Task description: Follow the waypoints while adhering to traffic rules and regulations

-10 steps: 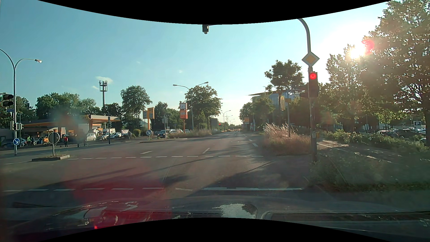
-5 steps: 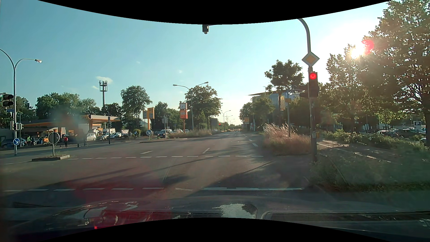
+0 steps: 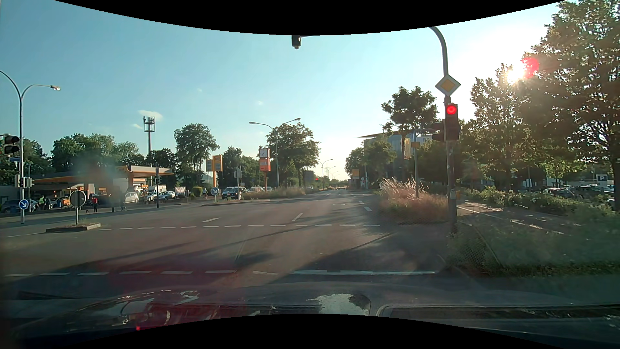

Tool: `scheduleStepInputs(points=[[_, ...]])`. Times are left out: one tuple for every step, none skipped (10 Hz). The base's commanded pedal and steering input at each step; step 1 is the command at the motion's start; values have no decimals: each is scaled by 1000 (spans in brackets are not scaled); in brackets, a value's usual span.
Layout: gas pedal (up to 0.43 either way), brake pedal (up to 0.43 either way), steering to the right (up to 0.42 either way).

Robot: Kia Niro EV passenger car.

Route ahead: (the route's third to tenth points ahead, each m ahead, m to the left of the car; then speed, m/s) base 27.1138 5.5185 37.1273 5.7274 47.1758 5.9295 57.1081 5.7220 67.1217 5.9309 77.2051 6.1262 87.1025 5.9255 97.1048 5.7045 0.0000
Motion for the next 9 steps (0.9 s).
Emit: scheduleStepInputs(points=[[0, 244, 15], [0, 244, 15], [0, 238, 15], [0, 244, 15], [0, 244, 15], [0, 244, 15], [0, 244, 15], [0, 244, 15], [0, 244, 15]])
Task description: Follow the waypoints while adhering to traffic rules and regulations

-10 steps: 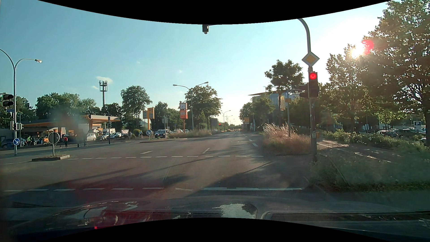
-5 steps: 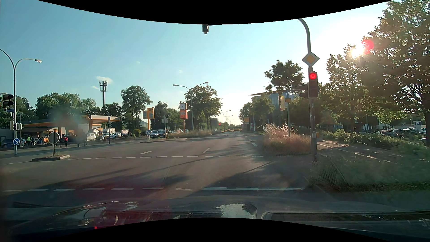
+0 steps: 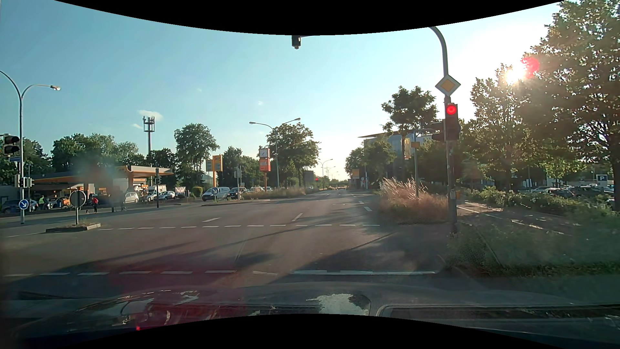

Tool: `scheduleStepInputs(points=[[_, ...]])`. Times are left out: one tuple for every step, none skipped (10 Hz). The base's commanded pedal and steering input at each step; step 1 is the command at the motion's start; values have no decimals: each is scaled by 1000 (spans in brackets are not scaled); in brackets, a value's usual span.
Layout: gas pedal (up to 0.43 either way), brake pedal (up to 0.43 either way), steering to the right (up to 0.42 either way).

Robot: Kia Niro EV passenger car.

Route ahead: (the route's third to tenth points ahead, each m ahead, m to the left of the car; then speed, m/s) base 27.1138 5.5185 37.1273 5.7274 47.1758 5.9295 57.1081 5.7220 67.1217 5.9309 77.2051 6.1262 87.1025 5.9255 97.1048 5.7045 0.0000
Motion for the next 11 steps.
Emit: scheduleStepInputs(points=[[0, 244, 15], [0, 238, 15], [0, 238, 15], [0, 244, 15], [0, 244, 15], [0, 244, 15], [0, 244, 15], [0, 244, 15], [0, 244, 15], [0, 244, 15], [0, 244, 15]])
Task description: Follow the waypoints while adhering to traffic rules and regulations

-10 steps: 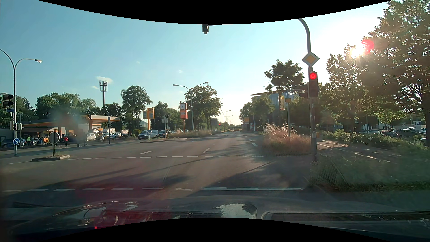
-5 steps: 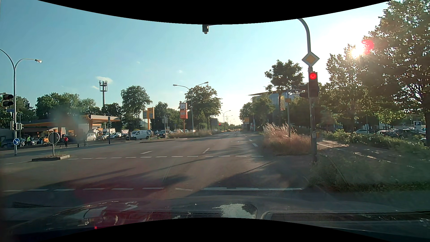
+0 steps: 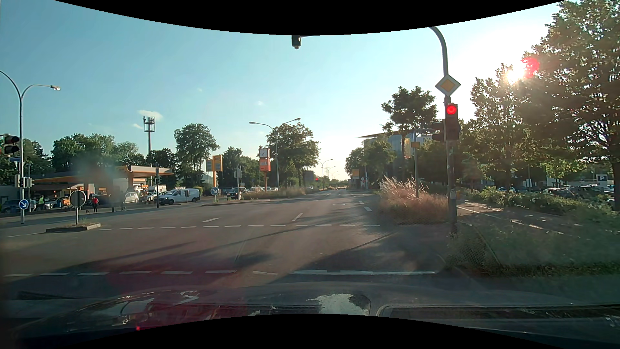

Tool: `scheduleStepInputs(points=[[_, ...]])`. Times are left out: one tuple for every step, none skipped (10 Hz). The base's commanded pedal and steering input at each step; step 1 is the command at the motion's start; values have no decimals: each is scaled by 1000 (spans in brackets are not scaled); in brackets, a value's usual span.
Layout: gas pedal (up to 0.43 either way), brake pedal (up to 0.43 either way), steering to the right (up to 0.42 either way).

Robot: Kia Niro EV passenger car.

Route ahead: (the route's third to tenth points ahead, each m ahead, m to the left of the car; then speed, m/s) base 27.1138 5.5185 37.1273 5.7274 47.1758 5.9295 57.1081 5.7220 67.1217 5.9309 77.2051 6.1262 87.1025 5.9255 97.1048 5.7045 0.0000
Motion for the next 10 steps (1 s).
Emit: scheduleStepInputs(points=[[0, 244, 15], [0, 244, 15], [0, 244, 15], [0, 244, 15], [0, 244, 15], [0, 244, 15], [0, 244, 15], [0, 244, 15], [0, 238, 15], [0, 244, 15]])
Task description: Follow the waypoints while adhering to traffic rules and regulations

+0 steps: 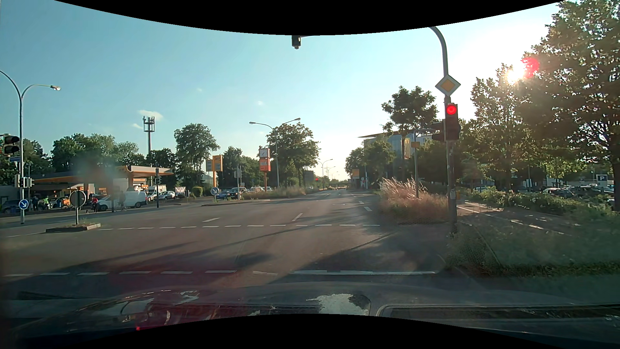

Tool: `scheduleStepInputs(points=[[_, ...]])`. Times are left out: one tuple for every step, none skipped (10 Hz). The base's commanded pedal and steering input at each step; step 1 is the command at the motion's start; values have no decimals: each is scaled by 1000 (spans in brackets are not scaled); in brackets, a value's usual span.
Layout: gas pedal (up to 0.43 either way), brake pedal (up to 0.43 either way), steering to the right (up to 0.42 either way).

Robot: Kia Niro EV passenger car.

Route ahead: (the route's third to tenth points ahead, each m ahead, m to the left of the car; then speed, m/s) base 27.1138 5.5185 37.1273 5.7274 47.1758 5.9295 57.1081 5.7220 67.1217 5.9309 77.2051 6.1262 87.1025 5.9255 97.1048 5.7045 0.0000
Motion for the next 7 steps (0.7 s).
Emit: scheduleStepInputs(points=[[0, 238, 15], [0, 238, 15], [0, 244, 15], [0, 244, 15], [0, 244, 15], [0, 244, 15], [0, 244, 15]])
